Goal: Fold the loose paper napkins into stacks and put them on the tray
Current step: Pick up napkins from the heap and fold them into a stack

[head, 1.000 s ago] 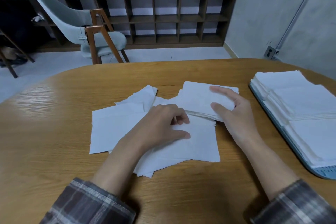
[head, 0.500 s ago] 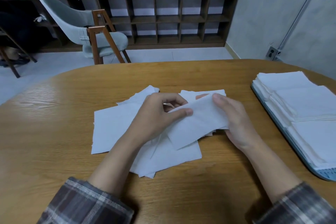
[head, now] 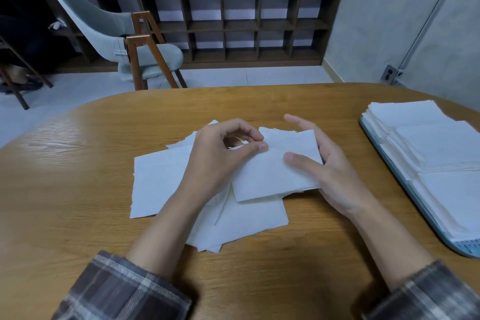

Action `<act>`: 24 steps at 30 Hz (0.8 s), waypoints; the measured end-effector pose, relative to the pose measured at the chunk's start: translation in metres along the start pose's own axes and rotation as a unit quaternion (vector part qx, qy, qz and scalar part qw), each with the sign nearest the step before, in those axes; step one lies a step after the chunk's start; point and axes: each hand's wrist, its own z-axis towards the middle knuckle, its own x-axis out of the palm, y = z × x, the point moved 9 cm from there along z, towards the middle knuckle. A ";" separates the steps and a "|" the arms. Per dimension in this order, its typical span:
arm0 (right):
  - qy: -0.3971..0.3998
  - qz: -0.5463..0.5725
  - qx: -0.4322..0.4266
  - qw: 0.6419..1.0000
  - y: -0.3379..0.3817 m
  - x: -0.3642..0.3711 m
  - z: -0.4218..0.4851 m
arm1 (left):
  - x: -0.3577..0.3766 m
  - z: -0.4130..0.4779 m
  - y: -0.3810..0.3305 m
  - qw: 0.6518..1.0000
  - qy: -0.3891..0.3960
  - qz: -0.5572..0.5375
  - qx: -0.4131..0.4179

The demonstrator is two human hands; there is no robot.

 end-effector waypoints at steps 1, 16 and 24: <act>0.001 -0.017 -0.003 1.000 0.001 0.001 0.000 | 0.000 0.000 0.000 1.000 -0.002 0.006 0.005; -0.052 0.113 -0.032 0.992 0.010 -0.015 0.001 | 0.002 -0.002 0.005 0.998 0.009 -0.027 -0.050; 0.008 0.050 -0.001 0.999 0.004 -0.005 0.001 | 0.002 -0.002 0.011 0.999 -0.004 0.030 -0.023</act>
